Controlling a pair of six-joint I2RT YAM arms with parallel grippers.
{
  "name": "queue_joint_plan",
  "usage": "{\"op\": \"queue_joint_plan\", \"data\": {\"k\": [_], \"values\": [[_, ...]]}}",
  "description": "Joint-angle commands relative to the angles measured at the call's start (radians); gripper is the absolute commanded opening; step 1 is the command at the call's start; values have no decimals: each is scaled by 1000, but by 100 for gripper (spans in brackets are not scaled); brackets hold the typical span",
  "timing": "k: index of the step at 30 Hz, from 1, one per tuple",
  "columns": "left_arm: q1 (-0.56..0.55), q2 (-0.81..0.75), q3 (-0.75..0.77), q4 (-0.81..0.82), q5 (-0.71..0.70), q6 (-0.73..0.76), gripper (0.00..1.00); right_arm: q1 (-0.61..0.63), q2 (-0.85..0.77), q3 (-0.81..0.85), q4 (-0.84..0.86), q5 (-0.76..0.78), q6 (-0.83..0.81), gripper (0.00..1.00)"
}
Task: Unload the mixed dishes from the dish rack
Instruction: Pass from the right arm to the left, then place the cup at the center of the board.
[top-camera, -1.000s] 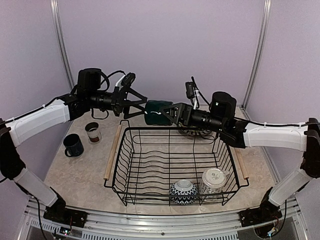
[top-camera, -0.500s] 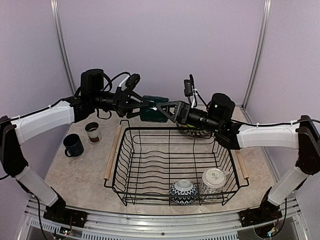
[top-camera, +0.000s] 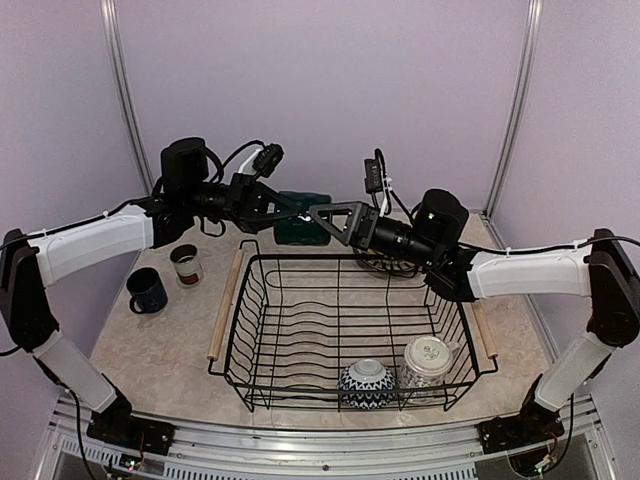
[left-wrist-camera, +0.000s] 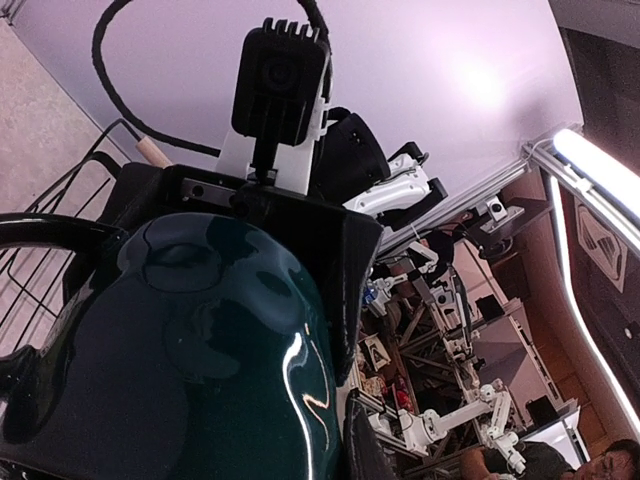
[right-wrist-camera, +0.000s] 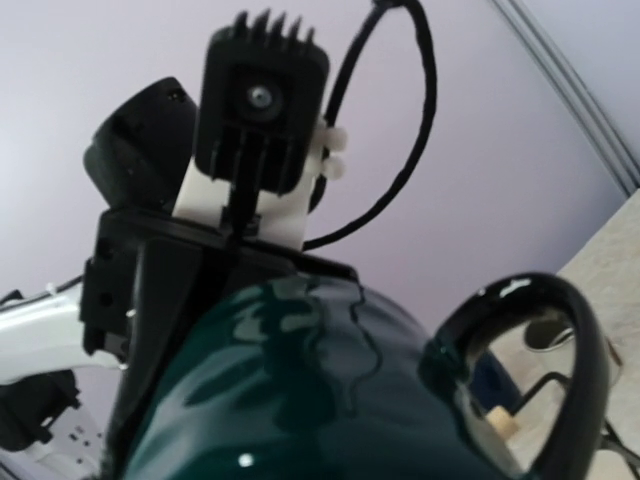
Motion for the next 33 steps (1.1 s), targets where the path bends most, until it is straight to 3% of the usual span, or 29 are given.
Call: {"op": "queue_joint_plan", "data": {"k": [1, 8, 13, 19, 22, 26, 30, 33], "values": [[-4, -10, -12, 14, 19, -14, 0, 6, -3, 38, 76, 6, -26, 13], [24, -38, -13, 4, 18, 9, 0, 5, -31, 16, 42, 41, -37, 77], [61, -61, -9, -29, 4, 38, 0, 2, -63, 4, -4, 68, -52, 99], [109, -87, 12, -102, -17, 96, 0, -10, -99, -19, -32, 76, -59, 100], [124, -110, 60, -279, -104, 224, 0, -12, -120, -27, -77, 94, -81, 100], [123, -169, 127, -594, -447, 450, 0, -12, -155, -32, -143, 114, -121, 100], [147, -225, 122, -707, -882, 472, 0, -12, -190, -41, -194, 150, -159, 100], [188, -236, 125, -740, -1022, 446, 0, -12, -208, -43, -220, 164, -176, 100]]}}
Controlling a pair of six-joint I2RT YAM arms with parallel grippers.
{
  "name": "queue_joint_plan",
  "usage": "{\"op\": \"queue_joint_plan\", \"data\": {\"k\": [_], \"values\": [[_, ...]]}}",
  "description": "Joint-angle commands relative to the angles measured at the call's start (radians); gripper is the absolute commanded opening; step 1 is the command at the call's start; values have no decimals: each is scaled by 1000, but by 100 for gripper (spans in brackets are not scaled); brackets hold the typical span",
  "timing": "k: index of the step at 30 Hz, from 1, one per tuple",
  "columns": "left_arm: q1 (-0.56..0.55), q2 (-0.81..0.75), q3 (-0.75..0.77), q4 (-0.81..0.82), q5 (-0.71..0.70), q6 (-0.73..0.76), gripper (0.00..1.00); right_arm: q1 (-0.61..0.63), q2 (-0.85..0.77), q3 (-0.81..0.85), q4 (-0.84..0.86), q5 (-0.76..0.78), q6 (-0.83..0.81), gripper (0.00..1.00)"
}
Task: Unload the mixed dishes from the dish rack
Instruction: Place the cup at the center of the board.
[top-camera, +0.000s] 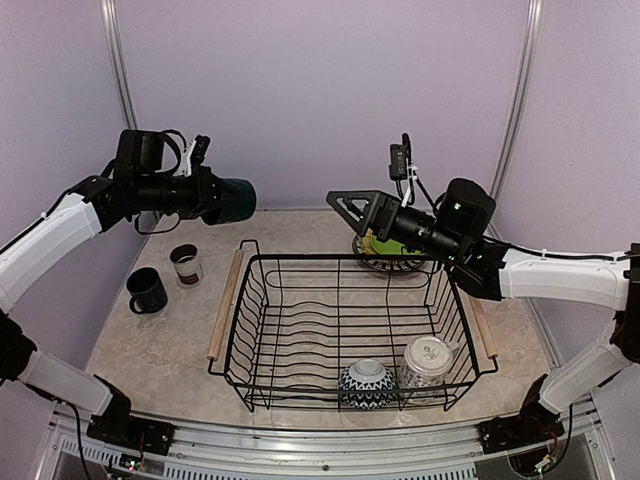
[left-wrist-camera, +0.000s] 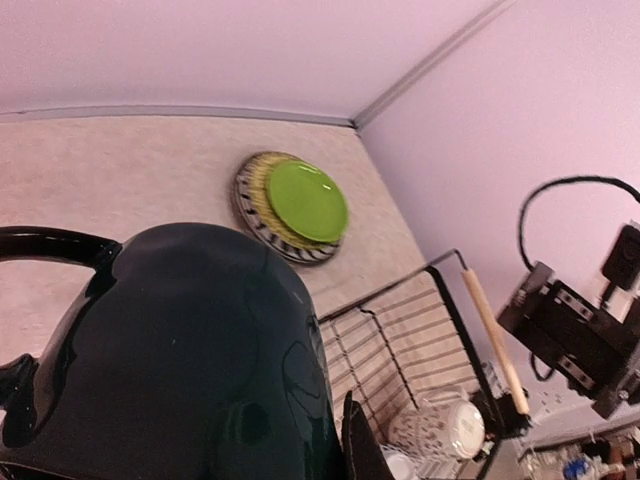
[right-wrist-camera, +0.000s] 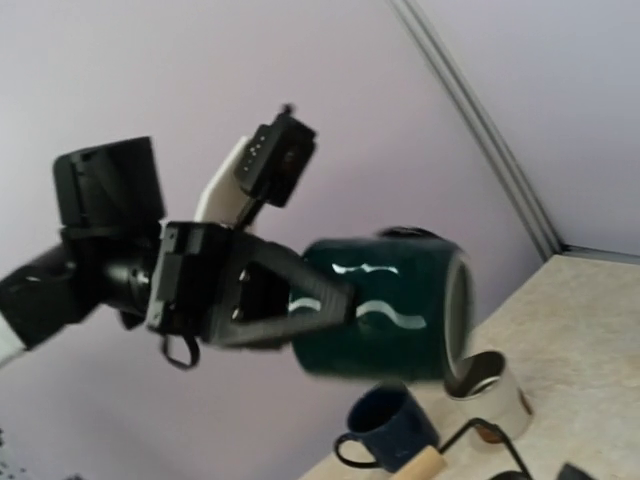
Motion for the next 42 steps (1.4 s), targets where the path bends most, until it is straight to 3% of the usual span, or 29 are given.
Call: {"op": "queue_joint_plan", "data": {"k": [1, 8, 15, 28, 35, 42], "values": [[61, -35, 46, -103, -390, 47, 0, -6, -47, -16, -72, 42, -53, 100], [83, 111, 144, -275, -542, -51, 0, -6, -54, -30, -83, 57, -55, 100], [120, 303, 266, -403, -424, -55, 0, -6, -78, -55, -85, 75, -56, 100], [111, 566, 397, -534, -352, -16, 0, -6, -111, -101, -62, 89, -49, 100], [86, 632, 432, -579, -423, 9, 2, -6, -122, -115, -54, 88, -46, 100], [23, 696, 494, -656, -605, 88, 5, -6, -128, -125, -45, 87, -39, 100]]}}
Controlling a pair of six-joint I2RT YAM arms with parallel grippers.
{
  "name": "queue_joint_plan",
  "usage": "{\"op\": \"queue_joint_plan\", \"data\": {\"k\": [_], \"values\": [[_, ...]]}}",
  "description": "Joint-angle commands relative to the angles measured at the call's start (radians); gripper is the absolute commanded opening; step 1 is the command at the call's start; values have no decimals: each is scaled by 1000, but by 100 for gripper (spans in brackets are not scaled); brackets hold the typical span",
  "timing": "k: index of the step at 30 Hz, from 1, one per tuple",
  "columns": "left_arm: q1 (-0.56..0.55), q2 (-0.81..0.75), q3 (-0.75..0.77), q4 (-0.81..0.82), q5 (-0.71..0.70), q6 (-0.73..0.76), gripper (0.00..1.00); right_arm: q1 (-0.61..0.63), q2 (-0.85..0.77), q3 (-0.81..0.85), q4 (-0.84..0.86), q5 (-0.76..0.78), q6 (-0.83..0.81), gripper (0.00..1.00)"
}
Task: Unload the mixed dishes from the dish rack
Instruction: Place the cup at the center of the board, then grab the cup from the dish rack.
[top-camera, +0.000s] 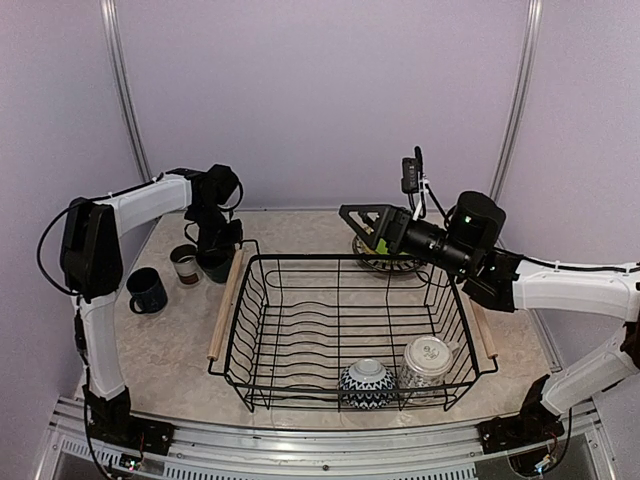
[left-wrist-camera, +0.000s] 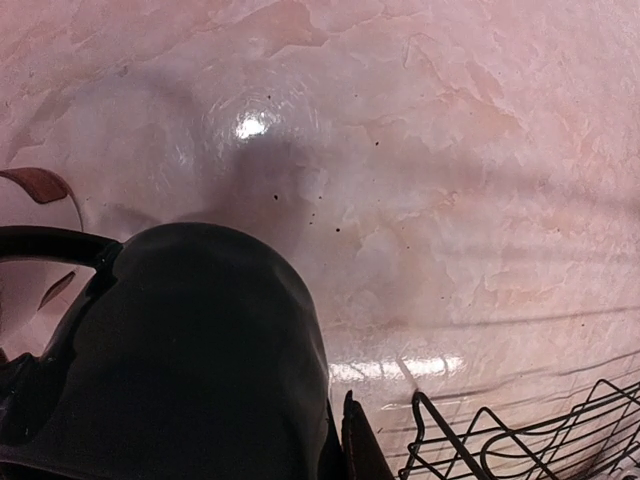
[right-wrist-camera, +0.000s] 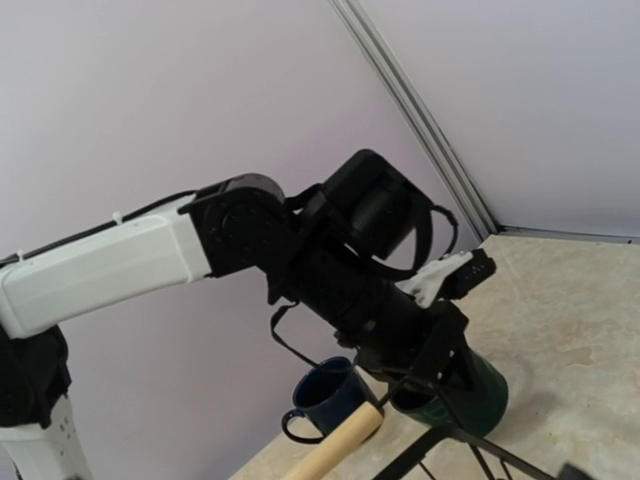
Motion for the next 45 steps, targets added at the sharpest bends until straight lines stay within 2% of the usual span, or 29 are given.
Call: {"op": "queue_joint_plan", "data": {"k": [1, 12, 17, 27, 32, 38, 45], "values": [[-37, 36, 69, -60, -123, 75, 6, -6, -27, -20, 19, 6, 3, 100], [-45, 101, 104, -94, -90, 145, 20, -6, -41, -31, 11, 11, 6, 100], [-41, 104, 107, -99, -102, 147, 21, -5, -52, -20, -37, 26, -14, 100], [-32, 69, 104, -107, -150, 152, 44, -6, -66, 8, -126, 58, -51, 100], [-33, 13, 82, -93, -157, 155, 58, -6, -70, 99, -363, 117, -126, 100], [-33, -100, 36, -46, -128, 161, 72, -6, -50, 284, -842, 215, -267, 100], [-23, -212, -4, 0, -120, 158, 77, -1, -69, 400, -1273, 151, -367, 100]]}}
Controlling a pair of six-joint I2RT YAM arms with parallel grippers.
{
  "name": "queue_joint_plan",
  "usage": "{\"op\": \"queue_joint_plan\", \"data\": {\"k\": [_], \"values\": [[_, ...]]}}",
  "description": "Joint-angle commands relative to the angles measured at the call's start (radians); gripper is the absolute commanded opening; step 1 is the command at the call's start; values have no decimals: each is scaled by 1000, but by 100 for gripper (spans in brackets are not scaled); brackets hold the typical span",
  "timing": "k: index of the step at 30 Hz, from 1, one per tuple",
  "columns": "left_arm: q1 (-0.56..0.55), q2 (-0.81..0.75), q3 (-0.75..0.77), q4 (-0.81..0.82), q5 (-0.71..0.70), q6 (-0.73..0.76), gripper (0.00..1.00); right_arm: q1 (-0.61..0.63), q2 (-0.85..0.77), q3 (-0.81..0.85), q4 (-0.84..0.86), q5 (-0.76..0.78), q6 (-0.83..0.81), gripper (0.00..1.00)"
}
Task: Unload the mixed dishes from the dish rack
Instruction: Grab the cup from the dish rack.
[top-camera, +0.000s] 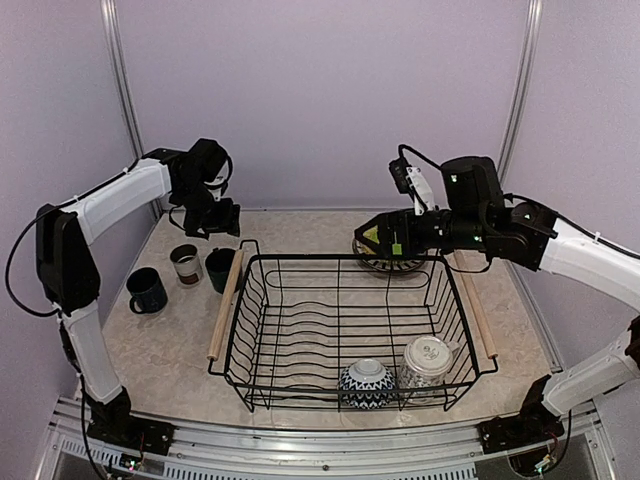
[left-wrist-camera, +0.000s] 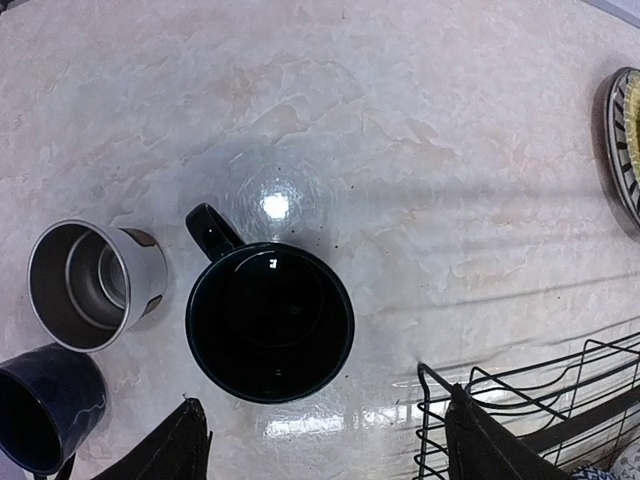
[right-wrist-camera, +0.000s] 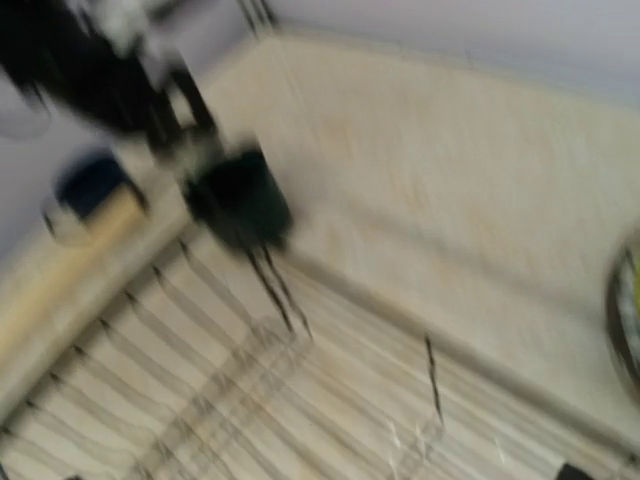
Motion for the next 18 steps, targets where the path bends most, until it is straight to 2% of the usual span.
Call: {"op": "queue_joint_plan", "data": {"k": [1, 8, 16, 18], "values": [[14, -78, -43, 56, 16, 5, 78, 0, -26, 73, -416, -39, -94, 100], [30, -235, -153, 208, 53, -13, 84, 35, -9, 104, -729, -85, -98, 100], [31, -471, -344, 452, 112, -2, 98, 98, 36, 76, -842, -70, -39, 100], [31, -536, -394, 512, 121, 3, 99, 122, 67, 85, -883, -38, -29, 100]]}}
